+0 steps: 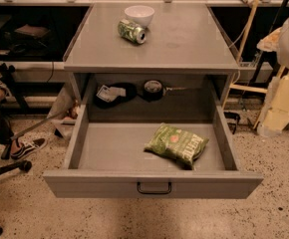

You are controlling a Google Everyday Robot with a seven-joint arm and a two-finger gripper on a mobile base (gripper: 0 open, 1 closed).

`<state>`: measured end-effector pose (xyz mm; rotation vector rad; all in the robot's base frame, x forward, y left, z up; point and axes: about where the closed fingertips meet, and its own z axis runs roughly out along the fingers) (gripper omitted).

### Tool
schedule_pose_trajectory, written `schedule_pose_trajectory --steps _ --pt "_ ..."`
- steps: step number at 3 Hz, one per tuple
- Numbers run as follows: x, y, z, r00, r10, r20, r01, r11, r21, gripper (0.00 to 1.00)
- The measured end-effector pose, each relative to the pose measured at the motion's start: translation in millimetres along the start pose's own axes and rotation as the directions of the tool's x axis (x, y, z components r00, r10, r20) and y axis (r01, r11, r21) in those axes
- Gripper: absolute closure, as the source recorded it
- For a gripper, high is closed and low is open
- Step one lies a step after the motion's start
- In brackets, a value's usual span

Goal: Pick green jalapeno chip bag from top drawer and place on counter

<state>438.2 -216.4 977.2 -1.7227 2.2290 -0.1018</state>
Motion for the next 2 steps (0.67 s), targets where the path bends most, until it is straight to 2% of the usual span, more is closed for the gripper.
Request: schedule_pose_trajectory --steps 1,2 --pt "-0.5 0.7 -0.6 1.000 -0.002 -0.001 0.002 1.0000 0.000 0.00" --pt "-12.8 19.3 60.0 0.999 -0.020 0.025 0.023 0.9880 -0.153 0.00"
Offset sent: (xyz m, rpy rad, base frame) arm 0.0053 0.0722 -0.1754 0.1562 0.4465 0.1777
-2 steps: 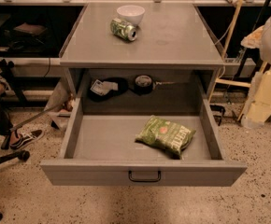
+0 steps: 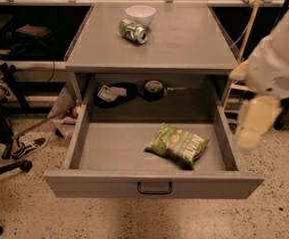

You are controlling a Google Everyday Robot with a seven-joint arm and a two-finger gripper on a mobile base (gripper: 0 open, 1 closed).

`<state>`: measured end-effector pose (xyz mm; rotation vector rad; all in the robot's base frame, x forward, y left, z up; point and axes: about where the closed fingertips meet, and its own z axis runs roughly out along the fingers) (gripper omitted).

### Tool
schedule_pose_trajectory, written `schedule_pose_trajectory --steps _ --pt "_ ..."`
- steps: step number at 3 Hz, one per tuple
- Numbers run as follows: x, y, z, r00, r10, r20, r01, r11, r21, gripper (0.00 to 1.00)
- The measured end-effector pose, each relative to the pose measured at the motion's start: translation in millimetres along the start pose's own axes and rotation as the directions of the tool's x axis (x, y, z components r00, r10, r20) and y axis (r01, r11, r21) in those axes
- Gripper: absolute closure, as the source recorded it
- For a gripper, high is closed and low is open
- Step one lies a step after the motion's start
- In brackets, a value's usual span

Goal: Pick green jalapeno chip bag from top drawer and place on counter

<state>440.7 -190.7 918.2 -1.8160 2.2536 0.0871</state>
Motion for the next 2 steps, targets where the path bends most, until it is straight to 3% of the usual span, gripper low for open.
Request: schedule_pose_trajectory --steps 1,2 --pt "-29.5 16.8 125.6 0.999 -0.002 0.042 0.012 0.9715 -0.237 0.00" --pt "-73.1 25.7 236.0 0.997 0.017 0.077 0.012 0.9348 -0.355 0.00"
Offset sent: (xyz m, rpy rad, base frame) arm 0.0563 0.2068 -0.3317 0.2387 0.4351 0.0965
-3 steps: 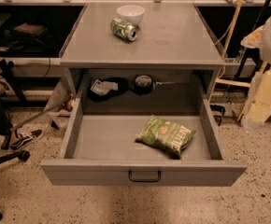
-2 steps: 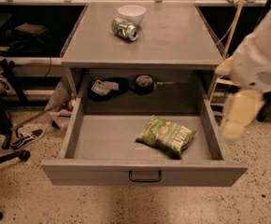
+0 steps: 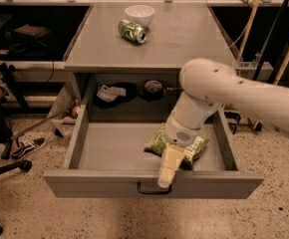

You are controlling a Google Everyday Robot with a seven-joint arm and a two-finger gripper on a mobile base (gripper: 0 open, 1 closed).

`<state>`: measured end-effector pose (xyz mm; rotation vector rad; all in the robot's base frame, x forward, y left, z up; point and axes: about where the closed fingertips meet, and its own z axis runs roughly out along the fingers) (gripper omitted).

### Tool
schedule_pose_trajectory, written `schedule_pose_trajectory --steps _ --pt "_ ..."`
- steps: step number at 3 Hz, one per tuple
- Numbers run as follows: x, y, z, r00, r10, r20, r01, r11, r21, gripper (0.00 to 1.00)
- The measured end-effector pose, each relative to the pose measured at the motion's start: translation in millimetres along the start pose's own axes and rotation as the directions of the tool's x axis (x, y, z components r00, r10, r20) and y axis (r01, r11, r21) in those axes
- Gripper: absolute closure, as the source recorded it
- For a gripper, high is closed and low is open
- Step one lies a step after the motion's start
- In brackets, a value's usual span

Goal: Pick green jalapeno chip bag from top drawer and place on counter

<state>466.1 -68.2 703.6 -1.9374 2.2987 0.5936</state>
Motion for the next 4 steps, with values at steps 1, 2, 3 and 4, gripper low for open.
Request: schedule_pose_trajectory --steps 1,2,3,4 --pt "-47.7 -43.4 41.4 0.997 0.018 0.078 -0.020 0.9994 0.029 0.00" --pt "-109.3 -93.5 -2.4 0.993 -0.022 0.117 0.001 0.9850 0.173 0.00" --pt "-106.6 -91.8 0.7 0.993 -0.019 0.113 0.000 0.9861 0.166 0.00" --pt "-69.8 -123.5 -16.0 0.983 0.091 0.157 -0.126 0.9642 0.233 0.00"
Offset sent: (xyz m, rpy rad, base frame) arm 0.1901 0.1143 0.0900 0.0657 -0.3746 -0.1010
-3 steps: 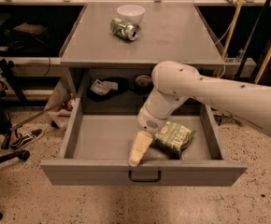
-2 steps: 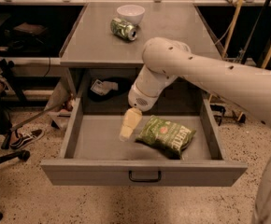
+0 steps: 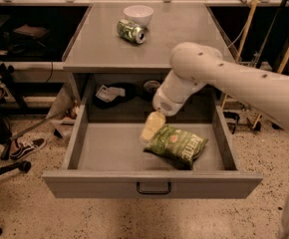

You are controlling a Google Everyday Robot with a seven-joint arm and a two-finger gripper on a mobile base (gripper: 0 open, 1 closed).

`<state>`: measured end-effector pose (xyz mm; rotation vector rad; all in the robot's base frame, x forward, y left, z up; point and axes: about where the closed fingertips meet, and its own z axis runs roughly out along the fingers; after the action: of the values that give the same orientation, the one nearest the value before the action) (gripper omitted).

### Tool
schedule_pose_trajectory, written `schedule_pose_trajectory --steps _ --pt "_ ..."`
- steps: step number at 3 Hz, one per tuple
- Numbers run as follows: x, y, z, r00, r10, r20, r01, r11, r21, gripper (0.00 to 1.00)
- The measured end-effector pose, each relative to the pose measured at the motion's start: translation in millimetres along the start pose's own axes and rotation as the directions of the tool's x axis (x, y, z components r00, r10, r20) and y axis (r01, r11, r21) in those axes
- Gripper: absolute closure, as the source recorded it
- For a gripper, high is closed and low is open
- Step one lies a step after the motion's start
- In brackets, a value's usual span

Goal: Pick green jalapeno chip bag from top drawer and place on counter

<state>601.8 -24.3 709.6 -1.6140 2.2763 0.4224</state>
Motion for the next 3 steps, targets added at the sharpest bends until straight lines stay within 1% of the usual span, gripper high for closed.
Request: schedule_pose_trajectory --steps 1,2,3 --pt "46.1 -49.6 -43.4 0.987 0.152 0.048 -0.158 0.9725 0.171 0.00" --pt "45.1 -49.8 -40.6 0.987 0.154 0.051 -0.161 0.9723 0.169 0.00" --pt "50.7 -49.9 -15.9 0.984 0.173 0.049 -0.178 0.9736 0.142 0.00"
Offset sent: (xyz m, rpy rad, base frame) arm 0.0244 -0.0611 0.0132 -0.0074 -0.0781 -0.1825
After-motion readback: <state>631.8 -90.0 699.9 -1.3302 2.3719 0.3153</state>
